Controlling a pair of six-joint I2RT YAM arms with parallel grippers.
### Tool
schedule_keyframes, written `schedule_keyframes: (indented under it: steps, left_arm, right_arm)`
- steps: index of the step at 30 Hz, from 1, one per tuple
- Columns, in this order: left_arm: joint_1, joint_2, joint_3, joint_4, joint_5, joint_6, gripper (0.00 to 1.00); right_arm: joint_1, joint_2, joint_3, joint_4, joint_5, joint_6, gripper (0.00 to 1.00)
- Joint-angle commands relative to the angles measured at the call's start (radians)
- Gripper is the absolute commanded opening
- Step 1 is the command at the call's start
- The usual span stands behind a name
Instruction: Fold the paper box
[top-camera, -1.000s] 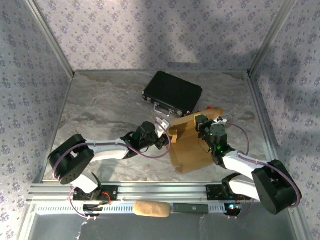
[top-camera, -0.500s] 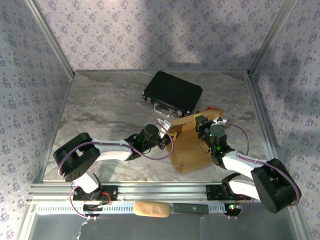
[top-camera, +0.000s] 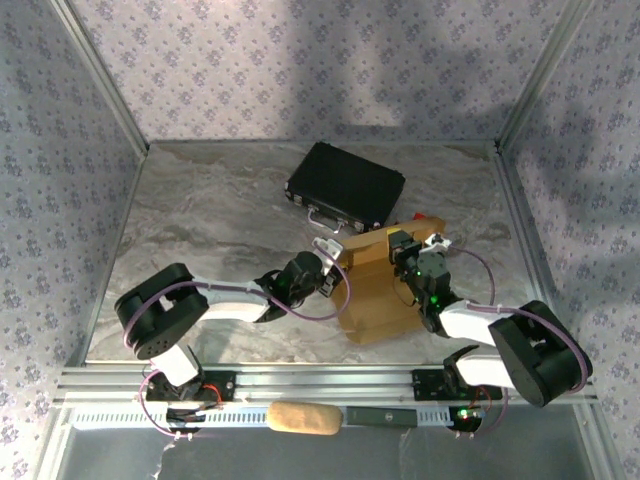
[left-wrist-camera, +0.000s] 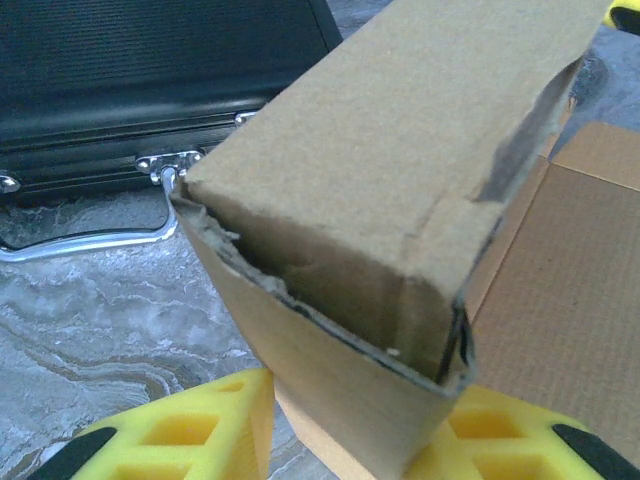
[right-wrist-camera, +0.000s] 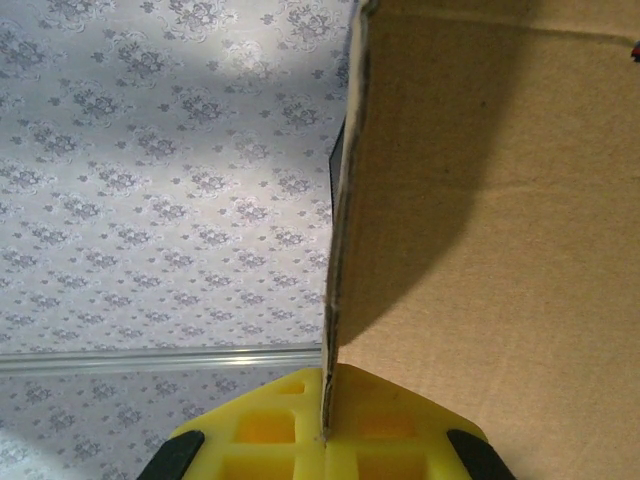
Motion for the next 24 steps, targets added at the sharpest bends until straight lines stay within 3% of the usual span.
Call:
schedule_keyframes:
  steps: [1,9,18,24]
  left_arm:
    - [-0.007,0.023,0.038,0.044,-0.046,-0.018,0.35]
    - [-0.031,0.061,0.064,0.025,-0.152,-0.031,0.32]
    - [-0.090,0.142,0.145,-0.053,-0.390,-0.061,0.17]
    - [-0.095,0.176,0.166,-0.057,-0.427,-0.114,0.19]
  right_arm:
    - [0.018,0.013,-0.027,-0.063,-0.019,-0.046,0.00]
    - [0.027,0.025,-0.019,-0.072,-0.016,-0.043,0.00]
    - [0.048,0.029,-0.006,-0.100,0.005,-0.039,0.00]
    - [0.058,0.053,-0.001,-0.082,0.009,-0.063,0.00]
